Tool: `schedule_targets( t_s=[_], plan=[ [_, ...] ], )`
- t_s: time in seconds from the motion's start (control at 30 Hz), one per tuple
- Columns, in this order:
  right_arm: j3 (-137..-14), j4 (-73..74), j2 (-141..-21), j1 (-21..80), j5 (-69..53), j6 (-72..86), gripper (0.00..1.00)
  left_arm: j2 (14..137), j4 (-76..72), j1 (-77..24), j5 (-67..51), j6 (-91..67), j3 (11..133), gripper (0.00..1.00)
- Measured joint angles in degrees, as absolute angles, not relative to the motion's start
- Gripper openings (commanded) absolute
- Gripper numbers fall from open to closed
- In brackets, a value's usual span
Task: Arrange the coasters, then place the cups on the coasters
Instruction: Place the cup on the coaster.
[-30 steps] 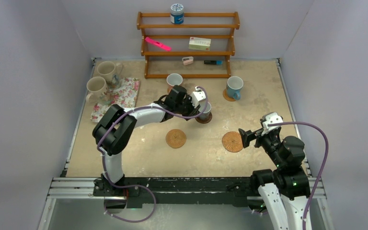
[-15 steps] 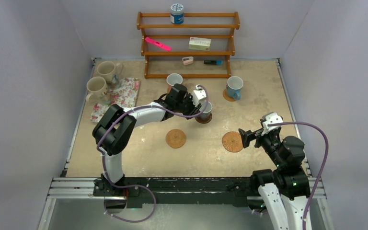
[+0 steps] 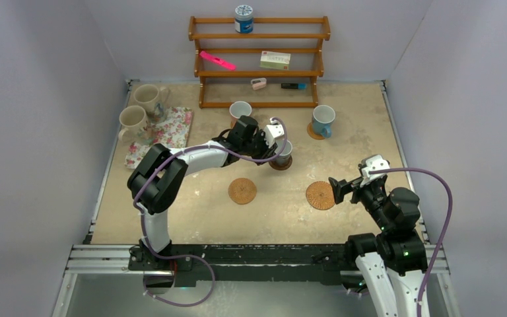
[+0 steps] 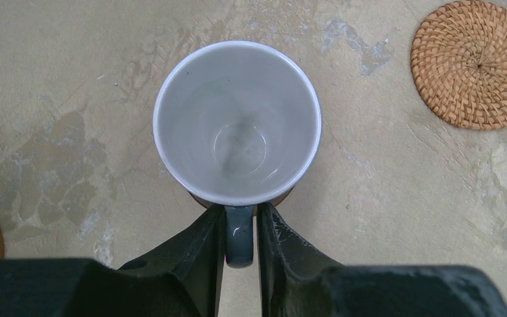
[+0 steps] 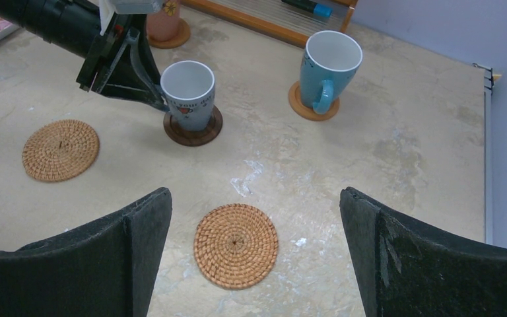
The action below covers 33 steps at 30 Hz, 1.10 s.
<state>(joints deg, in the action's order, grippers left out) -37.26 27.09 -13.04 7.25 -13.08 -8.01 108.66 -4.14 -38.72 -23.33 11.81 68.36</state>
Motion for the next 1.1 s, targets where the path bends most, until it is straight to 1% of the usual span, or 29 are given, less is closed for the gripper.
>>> schedule_targets(
  t_s=[0.37, 0.73, 1.1],
  plan=[
    [-37.3, 27.1, -13.0, 7.2, -13.1, -8.0, 0.99, 108.6, -3.1, -38.7, -24.1, 13.0, 68.4, 0.22],
    [-37.3, 27.1, -13.0, 7.2, -13.1, -8.0, 0.99, 108.6, -3.0, -38.7, -24.1, 13.1, 68.4, 0.22],
    [-37.3, 27.1, -13.0, 7.2, -13.1, -8.1, 0.99, 108.5, -2.5, -38.7, -24.1, 13.1, 68.4, 0.24]
  ],
)
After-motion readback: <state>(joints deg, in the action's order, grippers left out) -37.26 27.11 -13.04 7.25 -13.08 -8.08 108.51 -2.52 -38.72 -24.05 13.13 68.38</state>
